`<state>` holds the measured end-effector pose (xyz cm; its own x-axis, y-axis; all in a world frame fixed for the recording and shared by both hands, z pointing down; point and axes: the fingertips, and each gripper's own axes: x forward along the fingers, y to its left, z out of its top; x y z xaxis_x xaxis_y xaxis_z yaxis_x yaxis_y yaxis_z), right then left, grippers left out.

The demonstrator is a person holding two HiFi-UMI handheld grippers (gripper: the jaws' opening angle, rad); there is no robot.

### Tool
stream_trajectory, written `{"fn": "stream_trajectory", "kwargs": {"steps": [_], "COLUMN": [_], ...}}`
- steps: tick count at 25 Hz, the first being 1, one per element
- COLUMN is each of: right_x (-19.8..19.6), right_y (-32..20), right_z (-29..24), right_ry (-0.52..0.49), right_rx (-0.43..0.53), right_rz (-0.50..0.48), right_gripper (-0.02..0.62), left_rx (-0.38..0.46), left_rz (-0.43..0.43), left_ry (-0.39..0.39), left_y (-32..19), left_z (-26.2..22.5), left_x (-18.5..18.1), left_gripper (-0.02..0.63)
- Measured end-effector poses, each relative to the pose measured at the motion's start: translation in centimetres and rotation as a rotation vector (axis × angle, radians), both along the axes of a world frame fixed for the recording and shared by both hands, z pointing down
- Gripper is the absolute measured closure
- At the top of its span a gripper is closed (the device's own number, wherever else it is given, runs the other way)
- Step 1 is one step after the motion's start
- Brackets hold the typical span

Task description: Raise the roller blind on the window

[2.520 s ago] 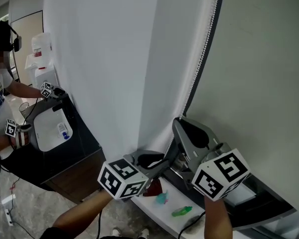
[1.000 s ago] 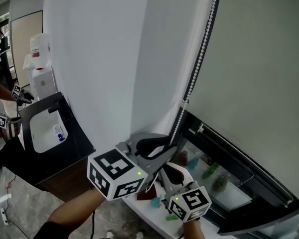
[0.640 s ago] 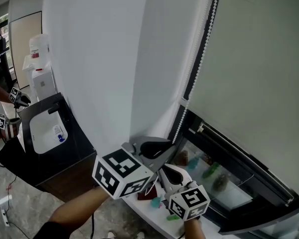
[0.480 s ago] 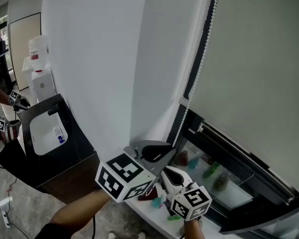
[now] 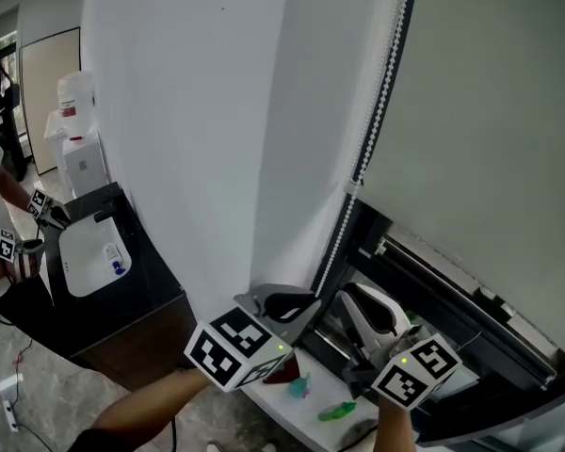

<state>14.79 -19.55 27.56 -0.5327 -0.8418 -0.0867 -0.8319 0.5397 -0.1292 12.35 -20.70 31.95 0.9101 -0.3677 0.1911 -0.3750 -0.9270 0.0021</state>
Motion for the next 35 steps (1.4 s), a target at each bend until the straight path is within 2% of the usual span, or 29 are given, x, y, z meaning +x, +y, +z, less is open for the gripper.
{"fn": "stream_trajectory", "kwargs": {"steps": [4,8,13,17,19,20,22,23,27,32,35], "right_x": [-1.2,-2.6,-3.4,-4.4,-4.8,-4.9,-4.9,-4.9,-4.6,-3.8,-3.3], "right_y": [-0.6,-1.5,-1.2,-1.7,-1.9,-1.9,-1.9,-1.8,-2.1,-2.3,-2.5], "right_z": [-4.4,-6.2,-6.7,-7.6,-8.5,-8.9,-9.5,-9.6,-9.2,-7.7,-7.9], "right_ry": [0.045,0.114,0.094,0.127,0.13,0.133,0.143,0.146,0.122,0.088,0.06], "right_rx": [0.072,0.085,0.072,0.089,0.105,0.117,0.141,0.147,0.142,0.148,0.155], "right_rz": [-0.037,-0.063,-0.111,-0.113,-0.11,-0.101,-0.089,-0.089,-0.088,-0.063,-0.052], "right_gripper": [0.532,0.525,0.518,0.508,0.508,0.511,0.566,0.568,0.584,0.586,0.588], "left_rx": [-0.031,-0.035,-0.051,-0.028,-0.045,-0.054,-0.061,-0.059,-0.059,-0.176,-0.148], "left_rz": [0.004,-0.002,-0.016,-0.012,0.002,0.008,0.011,0.009,0.0,0.042,0.033], "left_ry": [-0.045,-0.054,-0.052,-0.051,-0.049,-0.046,-0.042,-0.041,-0.058,-0.037,-0.028], "left_y": [0.3,0.4,-0.1,0.1,0.6,0.7,0.9,0.8,0.4,0.9,0.5], "left_z": [3.0,4.1,4.7,4.6,4.7,4.8,4.8,4.8,5.2,6.4,5.6], "left_x": [0.4,0.2,-0.5,-0.5,-0.4,-0.3,-0.4,-0.4,-0.4,-0.4,-1.1], "left_gripper": [0.591,0.591,0.594,0.594,0.594,0.594,0.594,0.594,0.594,0.594,0.592]}}
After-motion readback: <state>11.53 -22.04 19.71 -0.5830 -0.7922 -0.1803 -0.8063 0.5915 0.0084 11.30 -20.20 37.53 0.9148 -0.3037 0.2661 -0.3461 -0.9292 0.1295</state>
